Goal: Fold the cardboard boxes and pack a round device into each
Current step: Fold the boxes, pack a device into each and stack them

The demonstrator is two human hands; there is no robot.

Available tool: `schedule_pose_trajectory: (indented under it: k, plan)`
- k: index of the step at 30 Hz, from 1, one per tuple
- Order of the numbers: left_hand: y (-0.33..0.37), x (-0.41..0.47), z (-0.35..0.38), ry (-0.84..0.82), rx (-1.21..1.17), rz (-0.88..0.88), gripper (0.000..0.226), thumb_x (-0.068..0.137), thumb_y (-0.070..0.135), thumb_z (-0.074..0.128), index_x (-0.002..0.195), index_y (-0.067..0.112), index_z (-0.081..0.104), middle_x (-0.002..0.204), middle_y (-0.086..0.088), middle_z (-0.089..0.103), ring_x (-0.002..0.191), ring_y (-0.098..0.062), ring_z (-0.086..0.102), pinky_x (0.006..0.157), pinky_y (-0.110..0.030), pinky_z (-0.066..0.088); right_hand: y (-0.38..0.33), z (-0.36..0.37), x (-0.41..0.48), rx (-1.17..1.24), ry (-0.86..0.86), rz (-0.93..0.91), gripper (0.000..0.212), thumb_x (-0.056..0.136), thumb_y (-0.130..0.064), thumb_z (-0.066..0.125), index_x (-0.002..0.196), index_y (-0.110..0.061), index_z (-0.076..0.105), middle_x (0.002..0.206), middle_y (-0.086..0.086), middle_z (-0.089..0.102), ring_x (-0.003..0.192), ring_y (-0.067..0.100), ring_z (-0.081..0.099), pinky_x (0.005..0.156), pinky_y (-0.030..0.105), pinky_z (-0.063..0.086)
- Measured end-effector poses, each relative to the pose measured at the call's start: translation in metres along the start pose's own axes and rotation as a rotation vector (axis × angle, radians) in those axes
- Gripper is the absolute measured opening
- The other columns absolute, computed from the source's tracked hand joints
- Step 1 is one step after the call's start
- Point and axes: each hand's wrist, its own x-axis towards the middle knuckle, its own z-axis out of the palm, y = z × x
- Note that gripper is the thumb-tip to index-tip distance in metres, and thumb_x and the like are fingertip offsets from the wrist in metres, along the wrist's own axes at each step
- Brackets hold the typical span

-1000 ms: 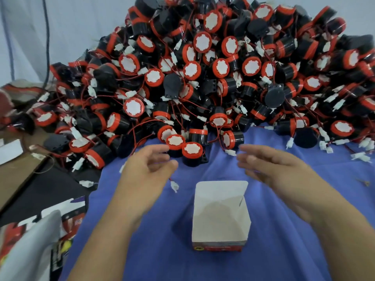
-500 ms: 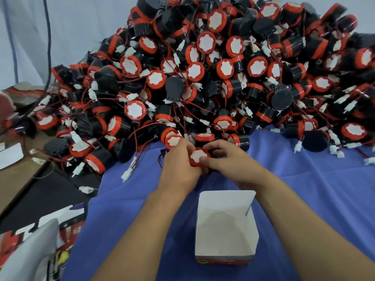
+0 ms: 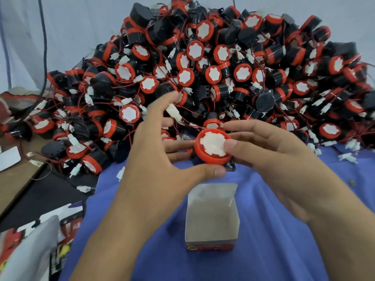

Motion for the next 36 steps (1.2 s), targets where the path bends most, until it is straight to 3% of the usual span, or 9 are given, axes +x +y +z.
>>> schedule_pose_trajectory:
  k: [4, 8, 13, 17, 20, 24, 30, 33, 36]
  plan:
    - [-0.004, -0.027, 0.0, -0.005, -0.123, -0.054, 0.126, 0.031, 0.041, 0.103, 0.138, 0.061, 0.041, 0.119, 0.05, 0.049, 0.099, -0.003, 0.073, 0.076, -0.014, 0.058, 0.002, 0.004, -0.031, 0.037, 0.024, 0.023, 0.048, 0.061, -0.043, 0.079, 0.108, -0.032, 0.08, 0.107, -0.004, 0.078, 0.103, 0.011, 0.073, 0.099, 0.036, 0.052]
    - [-0.014, -0.045, 0.003, -0.022, -0.166, -0.092, 0.09, 0.036, 0.037, 0.103, 0.118, 0.046, 0.068, 0.115, 0.021, 0.072, 0.098, -0.009, 0.074, 0.081, -0.016, 0.059, 0.008, 0.009, -0.047, -0.118, -0.026, -0.026, 0.036, 0.071, -0.055, 0.072, 0.106, -0.049, 0.077, 0.101, -0.015, 0.076, 0.085, -0.002, 0.072, 0.074, 0.015, 0.055]
    - [-0.018, -0.053, 0.007, 0.035, -0.096, -0.056, 0.04, 0.06, 0.047, 0.083, 0.099, 0.041, 0.074, 0.102, 0.023, 0.075, 0.098, 0.003, 0.071, 0.081, -0.009, 0.054, 0.014, 0.008, -0.052, -0.44, -0.169, -0.048, 0.067, 0.059, -0.065, 0.076, 0.123, -0.064, 0.059, 0.127, -0.027, 0.057, 0.113, -0.002, 0.061, 0.095, 0.024, 0.053]
    - [-0.021, -0.055, 0.002, -0.001, -0.068, -0.017, 0.031, 0.072, 0.046, 0.088, 0.098, 0.044, 0.073, 0.105, 0.02, 0.076, 0.105, -0.003, 0.071, 0.089, -0.013, 0.055, 0.016, 0.017, -0.052, -0.552, -0.097, -0.12, 0.05, 0.066, -0.061, 0.075, 0.113, -0.066, 0.057, 0.12, -0.035, 0.057, 0.118, -0.007, 0.053, 0.092, 0.019, 0.048]
    - [-0.023, -0.058, -0.003, -0.036, -0.022, -0.024, 0.032, 0.072, 0.049, 0.089, 0.099, 0.043, 0.072, 0.104, 0.018, 0.076, 0.105, -0.005, 0.072, 0.088, -0.015, 0.056, 0.018, 0.02, -0.056, -0.656, -0.072, -0.078, 0.069, 0.058, -0.072, 0.068, 0.123, -0.071, 0.043, 0.122, -0.043, 0.046, 0.122, -0.017, 0.039, 0.094, 0.015, 0.041]
    - [-0.024, -0.062, -0.01, -0.026, 0.042, -0.031, 0.037, 0.068, 0.06, 0.082, 0.096, 0.04, 0.071, 0.098, 0.017, 0.076, 0.095, -0.002, 0.074, 0.078, -0.015, 0.059, 0.015, 0.023, -0.058, -0.731, -0.113, -0.111, 0.058, 0.064, -0.061, 0.069, 0.12, -0.06, 0.05, 0.12, -0.036, 0.052, 0.119, -0.011, 0.043, 0.091, 0.018, 0.041]
    - [-0.031, -0.066, -0.01, -0.112, 0.266, -0.123, 0.045, 0.062, 0.072, 0.073, 0.102, 0.053, 0.065, 0.11, 0.037, 0.065, 0.103, 0.014, 0.061, 0.082, -0.021, 0.053, 0.025, 0.021, -0.057, -0.853, -0.166, -0.092, 0.058, 0.082, -0.037, 0.082, 0.119, -0.059, 0.043, 0.122, -0.05, 0.033, 0.113, -0.03, 0.028, 0.088, -0.008, 0.021]
    - [-0.033, -0.066, -0.007, -0.141, 0.345, -0.138, 0.044, 0.058, 0.074, 0.064, 0.1, 0.059, 0.062, 0.113, 0.04, 0.059, 0.107, 0.022, 0.05, 0.078, -0.01, 0.04, 0.028, 0.019, -0.055, -0.837, -0.15, -0.09, 0.065, 0.081, -0.024, 0.084, 0.114, -0.059, 0.041, 0.119, -0.046, 0.048, 0.112, -0.023, 0.042, 0.088, -0.004, 0.03]
    - [-0.035, -0.064, -0.003, -0.181, 0.391, -0.122, 0.03, 0.068, 0.057, 0.076, 0.095, 0.054, 0.064, 0.113, 0.039, 0.056, 0.113, 0.022, 0.044, 0.083, 0.002, 0.033, 0.034, 0.02, -0.055, -0.846, -0.13, -0.086, 0.067, 0.079, -0.024, 0.085, 0.112, -0.061, 0.039, 0.113, -0.038, 0.059, 0.111, -0.015, 0.05, 0.086, 0.001, 0.039]
